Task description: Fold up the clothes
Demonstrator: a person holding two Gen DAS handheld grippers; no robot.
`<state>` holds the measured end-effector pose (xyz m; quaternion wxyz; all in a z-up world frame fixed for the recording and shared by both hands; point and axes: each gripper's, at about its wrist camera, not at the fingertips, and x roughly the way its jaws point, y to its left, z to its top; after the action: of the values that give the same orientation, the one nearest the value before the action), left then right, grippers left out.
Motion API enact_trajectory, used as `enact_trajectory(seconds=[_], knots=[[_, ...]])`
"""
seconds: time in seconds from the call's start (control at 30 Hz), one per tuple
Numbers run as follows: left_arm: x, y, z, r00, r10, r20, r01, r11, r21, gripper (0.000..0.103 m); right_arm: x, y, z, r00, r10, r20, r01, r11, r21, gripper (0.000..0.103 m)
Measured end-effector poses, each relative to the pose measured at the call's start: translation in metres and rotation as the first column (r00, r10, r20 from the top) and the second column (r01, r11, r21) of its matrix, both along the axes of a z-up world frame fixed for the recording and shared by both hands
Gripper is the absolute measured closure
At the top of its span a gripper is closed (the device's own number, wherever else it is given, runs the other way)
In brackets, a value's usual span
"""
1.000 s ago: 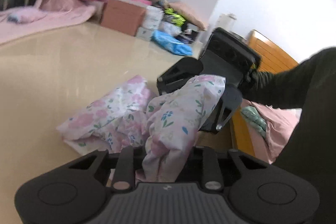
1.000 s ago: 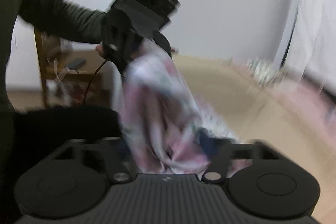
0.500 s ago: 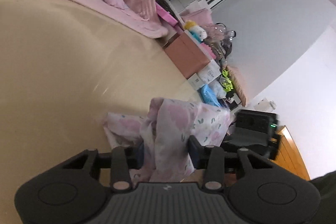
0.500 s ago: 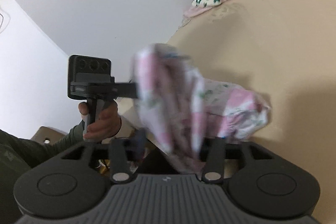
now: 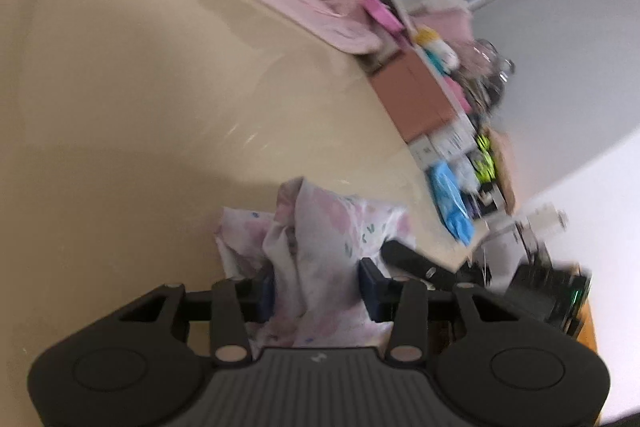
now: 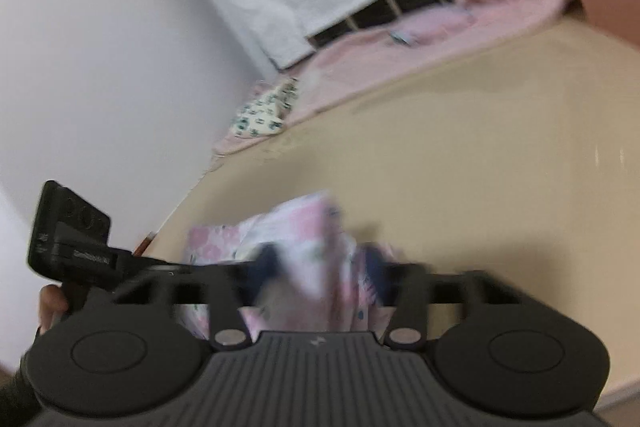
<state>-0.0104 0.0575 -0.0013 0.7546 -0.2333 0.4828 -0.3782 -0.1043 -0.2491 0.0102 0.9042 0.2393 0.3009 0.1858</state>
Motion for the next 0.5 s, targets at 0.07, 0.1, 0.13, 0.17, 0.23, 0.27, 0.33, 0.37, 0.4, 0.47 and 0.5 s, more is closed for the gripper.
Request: enact_trajectory(seconds=[0.07,0.1,0.13,0.17,0.23,0.27,0.33,0.37,0.4,0.47,0.5], knots=[[0.005,0.0,-0.008,0.999,0.022,-0.032,-0.023,0.999,-0.03,0.057,-0.004,0.002,-0.014,0.998,-0.069,-0.005,0.069,0.997,0.016,0.08],[0.006,0.0,-0.008,0.999,0.027,-0.035,-0.028,0.999,-0.037,0.057,-0.007,0.005,-0.019,0.996,-0.089,0.01,0.089,0.996,0.006,0.08],[0.006,0.001,-0.007,0.999,0.032,-0.033,-0.033,0.999,-0.04,0.056,-0.01,0.009,-0.021,0.994,-0.105,0.026,0.105,0.994,-0.009,0.08],[0.004,0.005,-0.005,0.998,0.056,-0.023,-0.056,0.998,-0.034,0.05,-0.012,0.013,-0.021,0.993,-0.113,0.043,0.115,0.993,-0.031,0.08],[-0.004,0.016,0.002,0.991,0.131,0.012,-0.13,0.991,-0.014,0.035,-0.015,0.016,-0.022,0.991,-0.126,0.054,0.128,0.991,-0.03,0.08],[-0.009,0.021,0.006,0.986,0.162,0.041,-0.161,0.987,-0.01,0.033,-0.015,0.015,-0.022,0.99,-0.131,0.056,0.132,0.991,-0.018,0.079],[-0.02,0.029,0.016,0.968,0.228,0.105,-0.229,0.973,-0.007,0.033,-0.018,0.011,-0.021,0.987,-0.144,0.063,0.144,0.99,0.005,0.076],[-0.024,0.027,0.02,0.956,0.256,0.146,-0.257,0.966,-0.009,0.033,-0.02,0.01,-0.02,0.985,-0.158,0.075,0.159,0.987,-0.003,0.07],[-0.029,0.026,0.024,0.941,0.282,0.187,-0.284,0.959,-0.013,0.033,-0.022,0.011,-0.017,0.98,-0.174,0.092,0.177,0.984,-0.023,0.061],[-0.032,0.016,0.024,0.927,0.307,0.218,-0.314,0.949,0.001,0.034,-0.027,0.014,-0.013,0.97,-0.206,0.129,0.216,0.974,-0.069,0.041],[-0.033,0.011,0.024,0.919,0.318,0.232,-0.329,0.944,0.008,0.046,-0.028,0.018,-0.012,0.964,-0.222,0.149,0.238,0.966,-0.103,0.033]])
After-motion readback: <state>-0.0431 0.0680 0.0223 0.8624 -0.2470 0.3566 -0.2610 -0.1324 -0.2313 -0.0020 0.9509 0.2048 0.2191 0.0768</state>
